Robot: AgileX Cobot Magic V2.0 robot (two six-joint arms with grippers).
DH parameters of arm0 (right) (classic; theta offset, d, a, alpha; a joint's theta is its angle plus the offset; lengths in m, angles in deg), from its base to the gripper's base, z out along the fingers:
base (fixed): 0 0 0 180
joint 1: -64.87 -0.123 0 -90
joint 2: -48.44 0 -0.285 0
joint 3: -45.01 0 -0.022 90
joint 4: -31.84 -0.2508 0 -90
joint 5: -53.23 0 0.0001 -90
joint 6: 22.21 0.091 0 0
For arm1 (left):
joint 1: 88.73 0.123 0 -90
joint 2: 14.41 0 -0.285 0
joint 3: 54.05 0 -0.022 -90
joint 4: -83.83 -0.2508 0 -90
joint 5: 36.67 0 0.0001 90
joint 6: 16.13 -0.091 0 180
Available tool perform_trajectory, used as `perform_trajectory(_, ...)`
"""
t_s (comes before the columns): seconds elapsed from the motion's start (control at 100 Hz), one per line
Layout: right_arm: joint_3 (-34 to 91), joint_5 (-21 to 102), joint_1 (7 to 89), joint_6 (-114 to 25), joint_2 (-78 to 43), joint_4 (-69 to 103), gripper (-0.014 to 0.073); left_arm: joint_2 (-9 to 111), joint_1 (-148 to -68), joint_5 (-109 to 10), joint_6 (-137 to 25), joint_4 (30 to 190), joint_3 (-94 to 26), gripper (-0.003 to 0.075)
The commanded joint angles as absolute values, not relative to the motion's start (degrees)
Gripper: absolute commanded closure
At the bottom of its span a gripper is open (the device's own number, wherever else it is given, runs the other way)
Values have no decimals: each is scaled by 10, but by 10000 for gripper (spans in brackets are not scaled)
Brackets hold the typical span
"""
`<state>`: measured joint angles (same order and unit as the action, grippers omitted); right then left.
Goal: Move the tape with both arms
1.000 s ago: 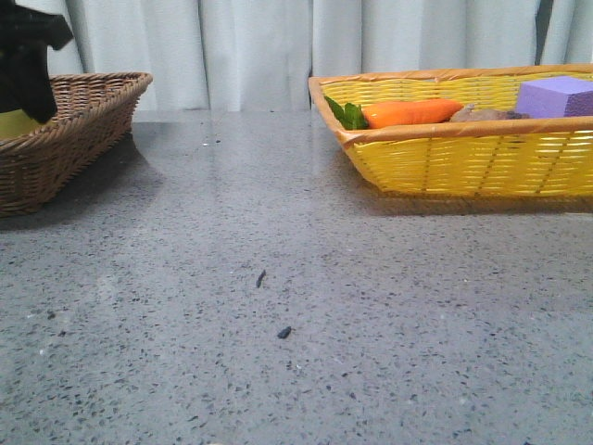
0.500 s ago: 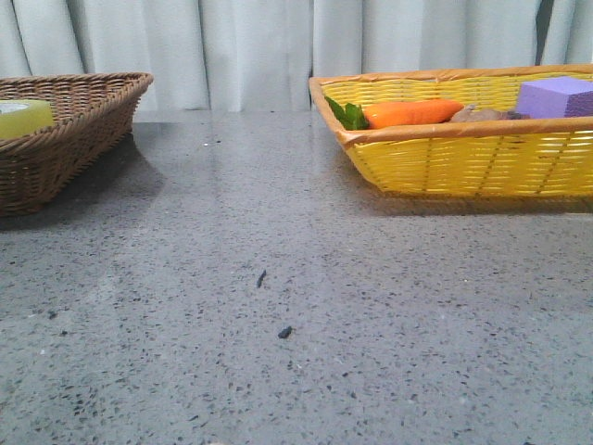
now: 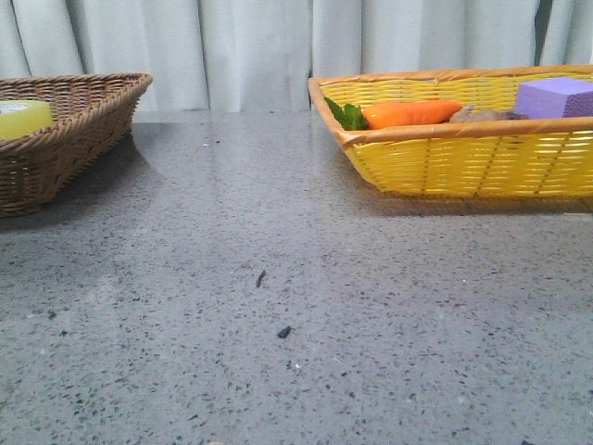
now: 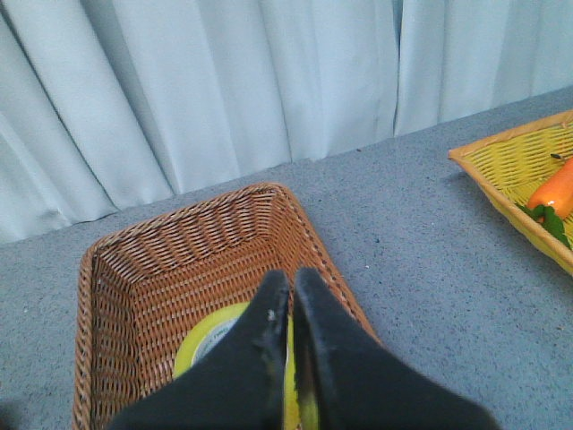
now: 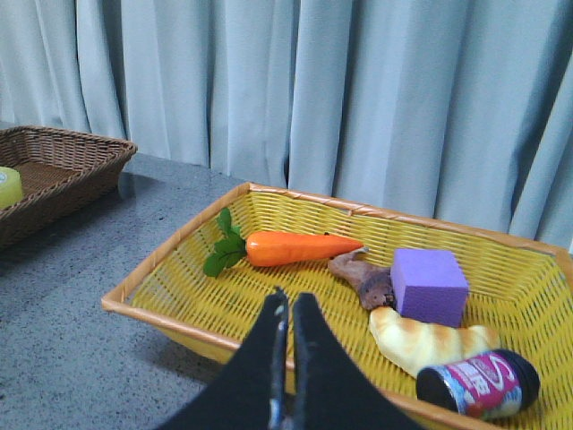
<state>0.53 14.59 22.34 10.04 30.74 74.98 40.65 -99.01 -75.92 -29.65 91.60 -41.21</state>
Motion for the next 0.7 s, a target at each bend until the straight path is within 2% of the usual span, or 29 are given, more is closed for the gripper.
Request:
perform_trajectory(0.0,-2,164,226,104,334,780,660,349,-990,-688,-297,927,-364,741)
perform_trajectory(0.24,-31,95,226,104,426,809,660,190,-990,-658,-296,937,-199,741)
perform_trajectory(0.53,-36,56,231,104,424,837,660,15,-990,-642,-295,950,-70,741)
perform_trajectory(0.69,-36,54,231,104,424,837,660,-33,-990,-649,-295,950,-26,741)
